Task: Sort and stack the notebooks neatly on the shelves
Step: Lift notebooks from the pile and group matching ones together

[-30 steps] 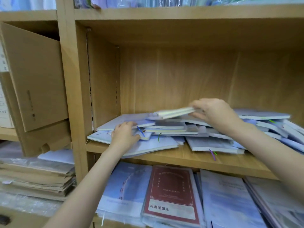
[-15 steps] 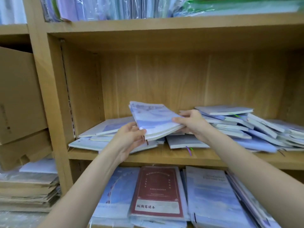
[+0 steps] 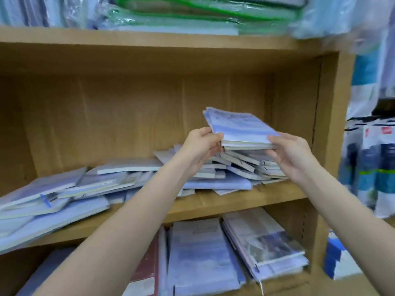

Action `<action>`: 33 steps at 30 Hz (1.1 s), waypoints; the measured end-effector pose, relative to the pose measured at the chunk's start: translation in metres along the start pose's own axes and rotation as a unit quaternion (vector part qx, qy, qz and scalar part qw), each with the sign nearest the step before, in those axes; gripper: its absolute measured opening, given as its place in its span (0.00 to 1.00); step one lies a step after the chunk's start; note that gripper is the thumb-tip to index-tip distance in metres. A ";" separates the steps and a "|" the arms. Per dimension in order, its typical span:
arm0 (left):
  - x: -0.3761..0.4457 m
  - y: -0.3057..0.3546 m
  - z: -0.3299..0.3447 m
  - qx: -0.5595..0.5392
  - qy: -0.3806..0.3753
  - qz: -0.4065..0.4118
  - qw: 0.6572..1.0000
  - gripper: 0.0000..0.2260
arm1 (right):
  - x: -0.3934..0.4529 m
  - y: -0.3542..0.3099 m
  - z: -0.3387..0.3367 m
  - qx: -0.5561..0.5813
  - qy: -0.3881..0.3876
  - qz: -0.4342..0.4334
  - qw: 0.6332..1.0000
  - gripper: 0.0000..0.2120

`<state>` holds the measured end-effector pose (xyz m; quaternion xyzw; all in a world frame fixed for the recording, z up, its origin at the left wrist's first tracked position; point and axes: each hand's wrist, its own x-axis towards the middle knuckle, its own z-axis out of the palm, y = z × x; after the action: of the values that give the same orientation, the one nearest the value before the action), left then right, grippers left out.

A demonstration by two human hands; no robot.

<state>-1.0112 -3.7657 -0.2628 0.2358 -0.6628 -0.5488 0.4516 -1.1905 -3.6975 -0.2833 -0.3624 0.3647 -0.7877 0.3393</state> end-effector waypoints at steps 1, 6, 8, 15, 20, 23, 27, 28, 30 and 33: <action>0.011 -0.003 0.015 0.012 -0.003 -0.003 1.000 0.11 | 0.007 -0.006 -0.013 0.004 0.022 -0.011 1.000 0.13; 0.058 -0.021 0.066 0.181 -0.007 0.043 0.983 0.18 | 0.061 -0.018 -0.060 -0.056 0.101 -0.024 0.993 0.18; 0.067 -0.029 0.072 0.408 -0.010 0.128 0.904 0.16 | 0.081 -0.016 -0.072 -0.295 0.122 -0.013 0.947 0.20; 0.079 -0.083 0.068 0.761 -0.056 0.200 0.615 0.15 | 0.073 0.042 -0.102 -0.645 -0.153 -0.156 0.732 0.24; 0.081 -0.108 0.056 0.725 -0.001 0.348 0.594 0.15 | 0.081 0.060 -0.118 -0.729 -0.119 -0.361 0.569 0.14; 0.082 -0.110 0.055 0.709 -0.003 0.366 0.603 0.15 | 0.097 0.042 -0.116 -0.696 -0.081 -0.381 0.604 0.13; 0.083 -0.115 0.054 0.699 0.001 0.380 0.605 0.12 | 0.116 0.029 -0.111 -0.736 -0.124 -0.343 0.570 0.16; 0.083 -0.116 0.053 0.697 0.005 0.385 0.605 0.12 | 0.115 0.033 -0.112 -0.755 -0.153 -0.318 0.553 0.17; 0.083 -0.118 0.053 0.693 0.013 0.390 0.606 0.11 | 0.112 0.043 -0.117 -0.779 -0.195 -0.261 0.536 0.18; 0.084 -0.119 0.054 0.680 0.026 0.394 0.618 0.11 | 0.117 0.046 -0.121 -0.823 -0.170 -0.264 0.473 0.16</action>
<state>-1.1196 -3.8398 -0.3457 0.2064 -0.8637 0.2954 0.3522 -1.3367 -3.7743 -0.3404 -0.6810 0.6675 -0.1008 -0.2838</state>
